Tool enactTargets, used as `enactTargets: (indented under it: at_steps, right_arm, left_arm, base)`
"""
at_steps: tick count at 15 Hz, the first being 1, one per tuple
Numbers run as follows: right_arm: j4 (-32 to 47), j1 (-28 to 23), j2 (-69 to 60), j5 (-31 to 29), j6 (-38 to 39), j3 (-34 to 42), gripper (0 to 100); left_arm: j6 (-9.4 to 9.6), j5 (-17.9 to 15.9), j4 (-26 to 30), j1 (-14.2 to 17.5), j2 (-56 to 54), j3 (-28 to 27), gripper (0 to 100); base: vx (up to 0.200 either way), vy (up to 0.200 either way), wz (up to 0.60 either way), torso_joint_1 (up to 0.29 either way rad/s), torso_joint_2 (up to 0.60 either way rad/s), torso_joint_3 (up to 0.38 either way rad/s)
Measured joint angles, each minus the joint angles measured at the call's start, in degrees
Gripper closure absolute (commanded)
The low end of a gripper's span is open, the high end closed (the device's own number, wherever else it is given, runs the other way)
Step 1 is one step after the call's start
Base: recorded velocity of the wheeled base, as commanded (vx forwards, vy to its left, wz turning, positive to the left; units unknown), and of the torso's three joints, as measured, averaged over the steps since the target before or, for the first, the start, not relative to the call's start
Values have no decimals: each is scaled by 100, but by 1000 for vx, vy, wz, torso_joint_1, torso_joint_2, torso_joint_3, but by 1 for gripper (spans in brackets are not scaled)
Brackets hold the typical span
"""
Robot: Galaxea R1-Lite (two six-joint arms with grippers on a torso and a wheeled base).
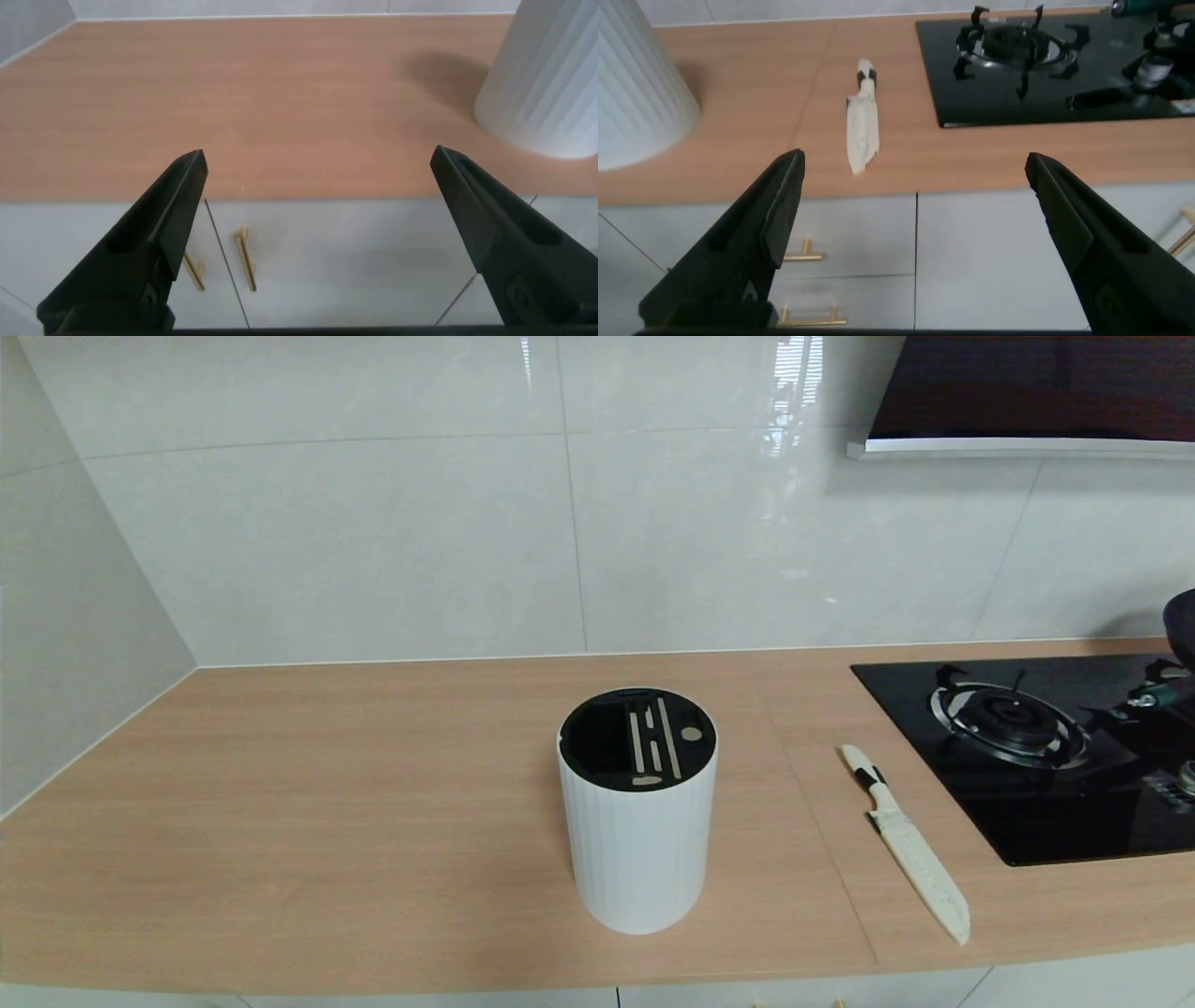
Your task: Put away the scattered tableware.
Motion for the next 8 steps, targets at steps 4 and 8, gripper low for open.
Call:
enactTargets:
  at_steps: [4,8]
  right_arm:
    - [0,0,0,5,0,0,0]
    - [-2,0,0,2,0,0,0]
  left_arm:
    - [0,-2,2,0,0,0,0]
    - [-2,0,2,0,0,0,0]
  base:
    - [0,0,0,236,-499,-264]
    - [0,0,0,55,-115,-59]
